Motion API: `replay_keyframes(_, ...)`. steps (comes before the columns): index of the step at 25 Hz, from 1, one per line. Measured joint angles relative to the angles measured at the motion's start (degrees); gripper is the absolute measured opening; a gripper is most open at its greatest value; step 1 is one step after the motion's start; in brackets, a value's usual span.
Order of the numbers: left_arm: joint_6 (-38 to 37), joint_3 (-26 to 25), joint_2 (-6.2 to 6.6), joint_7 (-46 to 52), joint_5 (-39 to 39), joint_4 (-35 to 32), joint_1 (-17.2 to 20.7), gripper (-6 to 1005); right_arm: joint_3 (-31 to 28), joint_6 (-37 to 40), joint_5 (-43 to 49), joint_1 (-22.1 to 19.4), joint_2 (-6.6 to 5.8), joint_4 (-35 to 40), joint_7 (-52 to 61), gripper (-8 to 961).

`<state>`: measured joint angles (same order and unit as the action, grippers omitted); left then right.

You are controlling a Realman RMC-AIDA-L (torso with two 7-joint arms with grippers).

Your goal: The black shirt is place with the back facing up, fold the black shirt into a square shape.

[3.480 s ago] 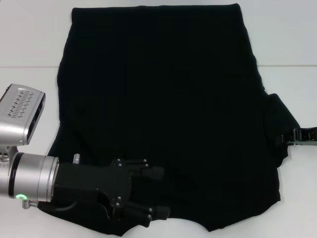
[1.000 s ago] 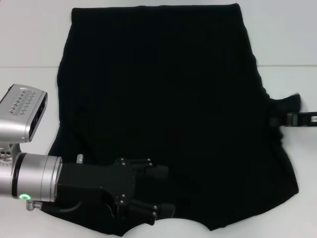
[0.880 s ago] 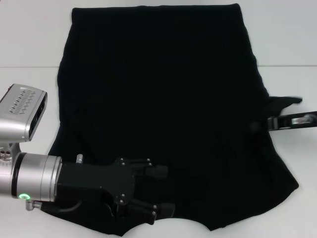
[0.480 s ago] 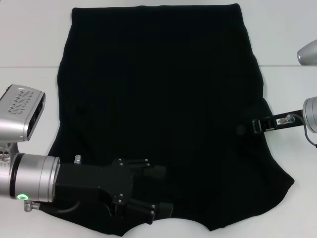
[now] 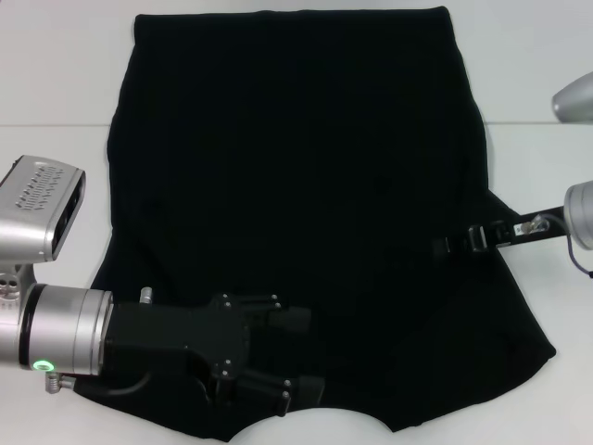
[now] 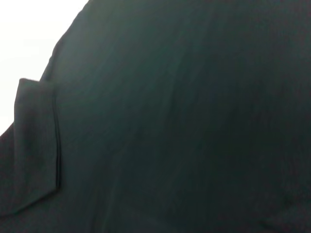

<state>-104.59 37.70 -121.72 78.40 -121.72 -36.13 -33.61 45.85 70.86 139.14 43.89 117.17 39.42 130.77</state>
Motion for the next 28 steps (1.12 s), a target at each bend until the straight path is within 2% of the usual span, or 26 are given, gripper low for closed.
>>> replay_keyframes(2,0.03,0.00,0.01,0.00,0.00,0.00,-0.01,908,-0.59,0.07,-0.90,-0.16,-0.47,0.08,0.06,178)
replay_keyframes(8,0.18,0.01,0.09,0.00,0.00,0.05,-0.12,907,-2.74,-0.52,-1.13,-0.26,-1.63,0.52,0.53,419)
replay_keyframes(15,0.26,0.01,0.09,0.00,0.00,0.03,-0.14,905,-3.03,-7.16,-0.81,-1.67,-3.36,0.18,4.69,572)
replay_keyframes(24,0.79,0.02,0.09,-0.09,0.00,0.10,-0.14,904,-3.03,-12.43,-0.77,-2.50,-3.86,-4.49,6.87,805)
replay_keyframes(28,0.68,0.07,0.09,-0.05,0.00,0.01,-0.14,903,-2.84,-14.90,-0.72,-2.35,-3.94,-6.47,6.87,802)
